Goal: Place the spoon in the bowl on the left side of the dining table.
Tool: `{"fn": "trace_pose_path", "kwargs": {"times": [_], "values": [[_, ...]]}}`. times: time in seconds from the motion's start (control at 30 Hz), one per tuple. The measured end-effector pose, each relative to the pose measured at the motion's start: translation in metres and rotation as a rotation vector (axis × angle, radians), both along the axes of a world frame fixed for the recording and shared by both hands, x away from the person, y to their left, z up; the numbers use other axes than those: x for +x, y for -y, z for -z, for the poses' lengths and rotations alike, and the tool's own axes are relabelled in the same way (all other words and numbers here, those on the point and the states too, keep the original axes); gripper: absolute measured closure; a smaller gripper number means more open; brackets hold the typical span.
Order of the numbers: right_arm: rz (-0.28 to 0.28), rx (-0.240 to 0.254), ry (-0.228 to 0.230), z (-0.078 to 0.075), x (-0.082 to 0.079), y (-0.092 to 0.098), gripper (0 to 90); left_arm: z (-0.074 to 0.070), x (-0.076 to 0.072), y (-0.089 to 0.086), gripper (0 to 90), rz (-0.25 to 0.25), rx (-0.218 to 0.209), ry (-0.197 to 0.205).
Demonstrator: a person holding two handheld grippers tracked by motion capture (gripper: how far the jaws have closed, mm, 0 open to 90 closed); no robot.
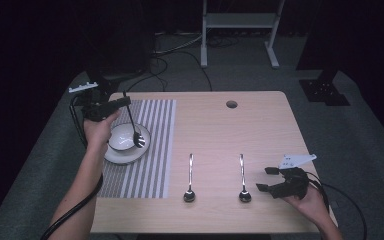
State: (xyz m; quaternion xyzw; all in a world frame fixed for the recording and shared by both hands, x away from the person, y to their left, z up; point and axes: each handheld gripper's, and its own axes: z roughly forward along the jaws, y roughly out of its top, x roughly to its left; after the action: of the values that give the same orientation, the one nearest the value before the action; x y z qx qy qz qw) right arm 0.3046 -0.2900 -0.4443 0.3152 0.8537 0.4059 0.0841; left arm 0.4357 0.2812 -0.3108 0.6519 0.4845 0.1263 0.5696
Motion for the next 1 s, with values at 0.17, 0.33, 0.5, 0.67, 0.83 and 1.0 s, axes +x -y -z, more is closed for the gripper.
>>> {"fn": "trace_pose_path", "kwargs": {"times": [0.17,0.33,0.5,0.67,0.83,1.0], "values": [[0.001,0.003,0.001,0.0,0.0,0.0,25.1,-0.002,0.0,-0.006,89.0,-0.022,0.001,0.004],[0.0,0.005,0.0,0.0,0.0,0.0,25.1,-0.002,0.0,-0.014,88.9,-0.067,0.002,0.014],[0.0,0.005,0.003,-0.001,0.0,0.0,25.1,0.002,0.001,-0.023,89.0,-0.105,0.009,0.006],[0.002,0.007,0.0,-0.001,0.0,0.002,25.1,0.006,0.001,-0.032,89.0,-0.147,-0.001,-0.001],[0.004,0.008,-0.001,-0.001,0.0,0.002,25.1,0.008,0.001,-0.038,89.0,-0.17,0.001,0.001],[0.001,0.008,-0.004,0.0,0.0,0.002,25.1,0.011,0.001,-0.043,88.6,-0.212,0.022,0.002]]}}
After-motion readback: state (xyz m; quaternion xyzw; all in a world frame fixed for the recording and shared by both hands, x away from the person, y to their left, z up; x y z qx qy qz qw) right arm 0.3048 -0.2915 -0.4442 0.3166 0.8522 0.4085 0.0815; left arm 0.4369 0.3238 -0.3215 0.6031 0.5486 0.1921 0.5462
